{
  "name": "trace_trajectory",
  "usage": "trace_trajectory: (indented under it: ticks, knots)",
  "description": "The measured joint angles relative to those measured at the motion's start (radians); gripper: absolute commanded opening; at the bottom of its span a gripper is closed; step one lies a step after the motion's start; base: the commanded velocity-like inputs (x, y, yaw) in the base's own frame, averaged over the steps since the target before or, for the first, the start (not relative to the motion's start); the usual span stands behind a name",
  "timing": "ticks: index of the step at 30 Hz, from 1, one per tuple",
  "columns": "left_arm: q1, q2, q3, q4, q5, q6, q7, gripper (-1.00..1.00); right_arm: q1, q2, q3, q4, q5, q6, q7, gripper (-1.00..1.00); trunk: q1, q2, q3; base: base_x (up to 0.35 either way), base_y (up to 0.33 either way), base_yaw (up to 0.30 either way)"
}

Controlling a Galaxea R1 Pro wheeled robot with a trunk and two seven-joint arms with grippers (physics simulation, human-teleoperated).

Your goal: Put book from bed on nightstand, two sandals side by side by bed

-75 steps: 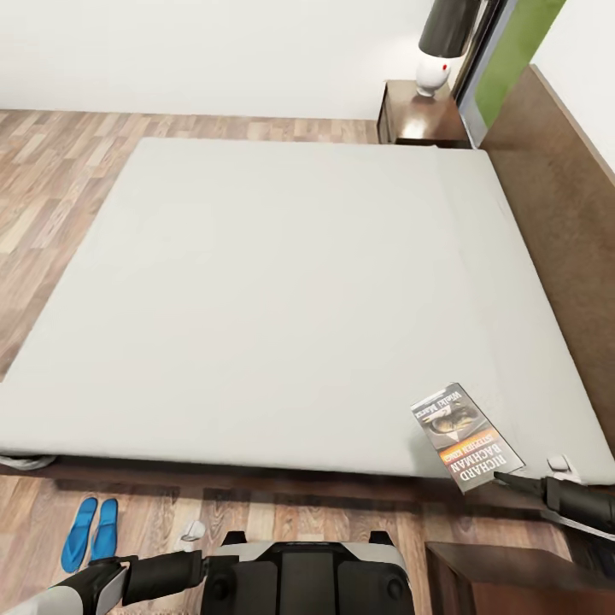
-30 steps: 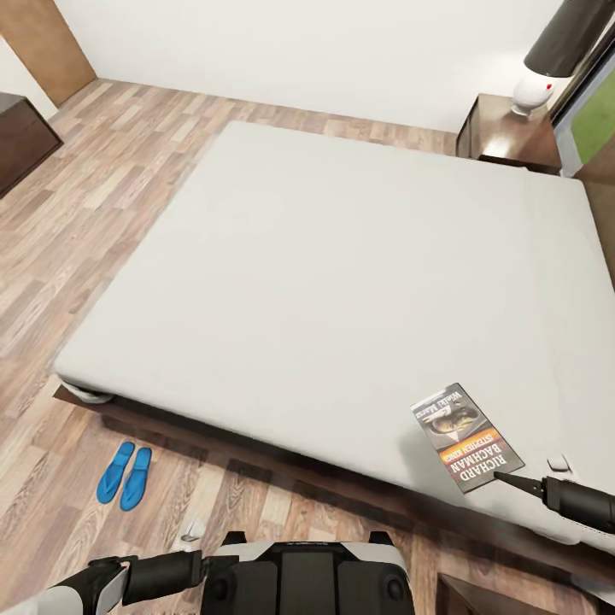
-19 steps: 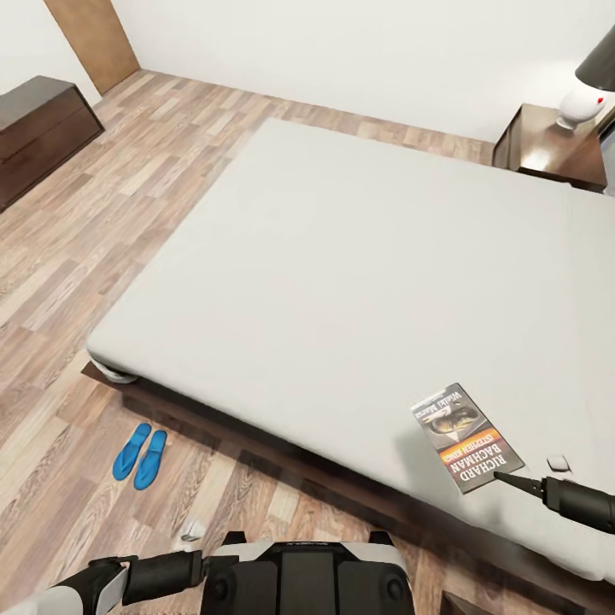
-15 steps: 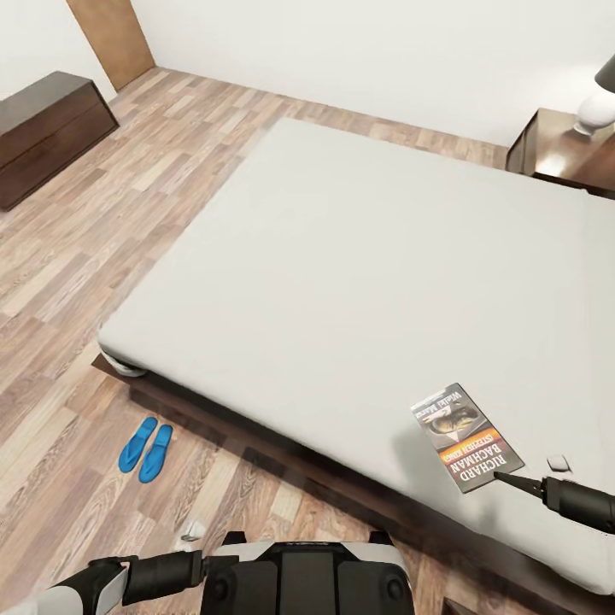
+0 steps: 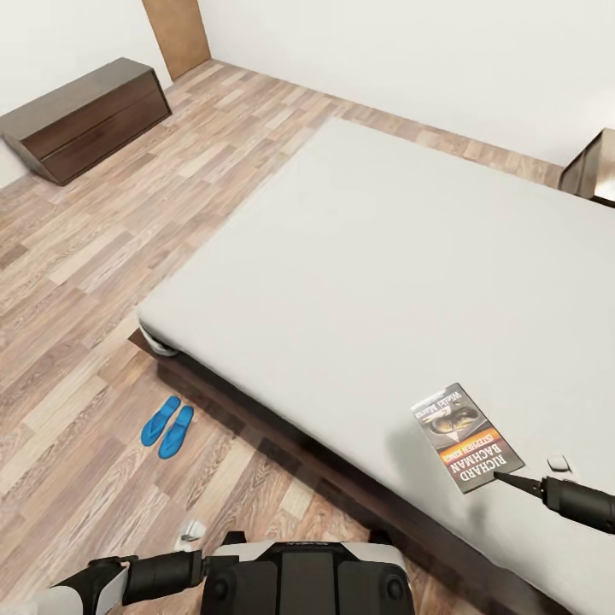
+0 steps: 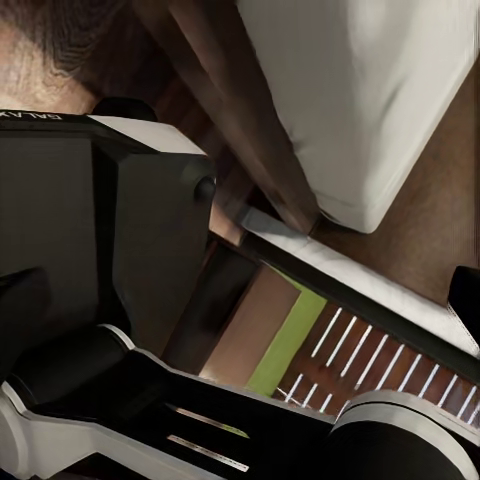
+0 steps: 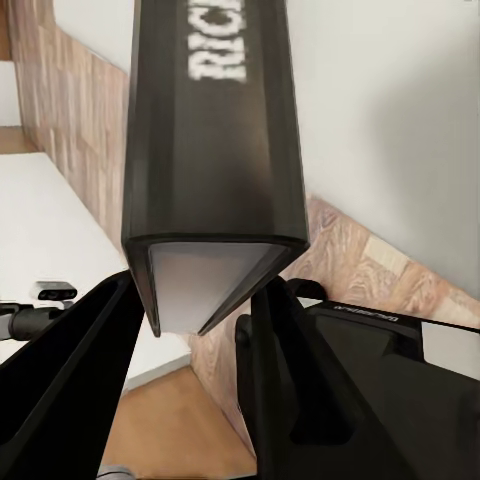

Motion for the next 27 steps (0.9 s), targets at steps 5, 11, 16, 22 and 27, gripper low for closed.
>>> trace_trajectory:
  ticks: [5, 11, 16, 22, 27]
  knots:
    - [0.000, 0.000, 0.001, 0.000, 0.000, 0.000, 0.000, 1.00, 0.000, 0.000, 0.000, 0.000, 0.000, 0.000, 0.000, -1.00, 0.000, 0.000, 0.000, 0.000, 0.000, 0.294]
    - [0.000, 0.000, 0.000, -0.001, 0.000, 0.000, -0.002, 1.00, 0.000, 0.000, 0.000, 0.000, 0.000, 0.000, 0.000, -1.00, 0.000, 0.000, 0.000, 0.000, 0.000, 0.294]
    - [0.000, 0.000, 0.000, -0.003, 0.000, 0.001, -0.004, 1.00, 0.000, 0.000, 0.000, 0.000, 0.000, 0.000, 0.000, -1.00, 0.000, 0.000, 0.000, 0.000, 0.000, 0.294]
    - [0.000, 0.000, -0.001, -0.003, 0.000, 0.000, -0.005, 1.00, 0.000, 0.000, 0.000, 0.000, 0.000, 0.000, 0.000, -1.00, 0.000, 0.000, 0.000, 0.000, 0.000, 0.294]
    - [0.000, 0.000, -0.001, -0.003, 0.000, 0.000, -0.005, 1.00, 0.000, 0.000, 0.000, 0.000, 0.000, 0.000, 0.000, -1.00, 0.000, 0.000, 0.000, 0.000, 0.000, 0.294]
